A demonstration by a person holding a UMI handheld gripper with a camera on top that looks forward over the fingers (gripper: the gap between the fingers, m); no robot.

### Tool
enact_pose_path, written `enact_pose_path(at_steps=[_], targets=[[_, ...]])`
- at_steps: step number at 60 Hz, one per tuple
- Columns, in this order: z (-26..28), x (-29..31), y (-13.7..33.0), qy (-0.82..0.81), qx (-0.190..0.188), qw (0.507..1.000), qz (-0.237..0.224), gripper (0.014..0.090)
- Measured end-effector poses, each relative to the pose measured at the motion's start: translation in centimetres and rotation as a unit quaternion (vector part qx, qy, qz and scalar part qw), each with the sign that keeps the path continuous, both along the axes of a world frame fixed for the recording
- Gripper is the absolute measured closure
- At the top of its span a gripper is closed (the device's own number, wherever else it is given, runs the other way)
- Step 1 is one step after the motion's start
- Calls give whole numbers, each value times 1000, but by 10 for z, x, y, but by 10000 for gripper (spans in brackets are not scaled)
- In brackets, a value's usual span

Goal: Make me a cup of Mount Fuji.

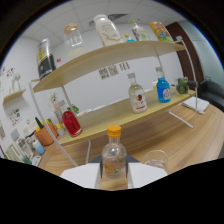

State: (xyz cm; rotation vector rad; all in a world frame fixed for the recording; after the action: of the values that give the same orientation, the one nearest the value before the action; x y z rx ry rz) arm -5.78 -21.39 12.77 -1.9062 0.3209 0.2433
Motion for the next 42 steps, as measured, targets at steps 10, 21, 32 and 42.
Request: enact_pose_path(at_steps=[10,21,32,42], targets=[[-14,-3,1,188,-6,982,-24,697],[-15,-5,6,388,2,920,-58,698],[-2,-2,12,569,27,819,-75,697],[2,6,10,683,49,724,-89,699]])
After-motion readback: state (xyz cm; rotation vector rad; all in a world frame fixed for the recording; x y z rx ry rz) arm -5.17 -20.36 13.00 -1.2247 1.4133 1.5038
